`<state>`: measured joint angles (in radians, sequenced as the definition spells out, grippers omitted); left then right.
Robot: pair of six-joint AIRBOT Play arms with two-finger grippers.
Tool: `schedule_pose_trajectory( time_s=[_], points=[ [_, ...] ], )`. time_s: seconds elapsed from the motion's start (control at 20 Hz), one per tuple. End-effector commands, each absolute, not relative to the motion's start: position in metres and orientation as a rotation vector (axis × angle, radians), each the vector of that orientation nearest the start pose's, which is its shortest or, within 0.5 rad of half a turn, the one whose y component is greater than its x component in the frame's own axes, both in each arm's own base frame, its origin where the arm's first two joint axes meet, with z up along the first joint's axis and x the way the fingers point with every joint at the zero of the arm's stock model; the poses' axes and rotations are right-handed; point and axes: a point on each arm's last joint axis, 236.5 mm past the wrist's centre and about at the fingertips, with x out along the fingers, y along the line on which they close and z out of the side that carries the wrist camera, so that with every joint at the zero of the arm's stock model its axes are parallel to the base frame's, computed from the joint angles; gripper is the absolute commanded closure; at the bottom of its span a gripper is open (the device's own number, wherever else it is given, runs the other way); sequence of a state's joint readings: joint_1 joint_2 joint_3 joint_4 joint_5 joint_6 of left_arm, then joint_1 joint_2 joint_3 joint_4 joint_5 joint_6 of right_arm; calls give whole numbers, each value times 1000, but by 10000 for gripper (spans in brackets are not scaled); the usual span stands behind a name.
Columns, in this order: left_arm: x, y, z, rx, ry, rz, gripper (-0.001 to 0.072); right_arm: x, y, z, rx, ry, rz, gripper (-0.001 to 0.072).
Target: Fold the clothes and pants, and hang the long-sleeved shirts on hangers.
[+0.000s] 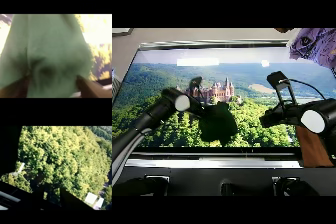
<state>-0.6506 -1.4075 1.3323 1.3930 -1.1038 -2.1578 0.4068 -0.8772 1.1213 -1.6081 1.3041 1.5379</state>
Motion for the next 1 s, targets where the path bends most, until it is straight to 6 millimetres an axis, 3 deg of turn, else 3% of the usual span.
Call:
schedule_pose_trajectory(
  time_s=[0.0,0.05,0.2,0.25,0.3,0.35,0.5,0.7,0.85,0.95],
  points=[
    [309,-307,14,-245,1355,-304,10,294,117,123,-265,1024,351,373],
    [318,-294,23,-238,1344,-300,10,299,111,125,-264,1010,318,374],
    [346,-237,55,-211,1309,-265,10,314,42,126,-296,1012,38,317],
    [355,-216,65,-211,1286,-252,11,315,23,117,-193,1036,-20,302],
    [363,-198,72,-222,1263,-232,11,315,18,99,-34,1070,-25,291],
    [372,-179,79,-237,1238,-208,11,313,24,77,151,1119,13,287],
    [389,-135,82,-281,1210,-130,12,303,76,26,617,1225,253,268],
    [398,-108,80,-322,1202,-70,12,294,128,-26,743,1329,371,226],
    [399,-107,81,-324,1198,-67,13,290,164,-55,696,1398,401,224],
    [399,-107,81,-325,1199,-67,12,276,185,-73,677,1480,415,224]
  ],
)
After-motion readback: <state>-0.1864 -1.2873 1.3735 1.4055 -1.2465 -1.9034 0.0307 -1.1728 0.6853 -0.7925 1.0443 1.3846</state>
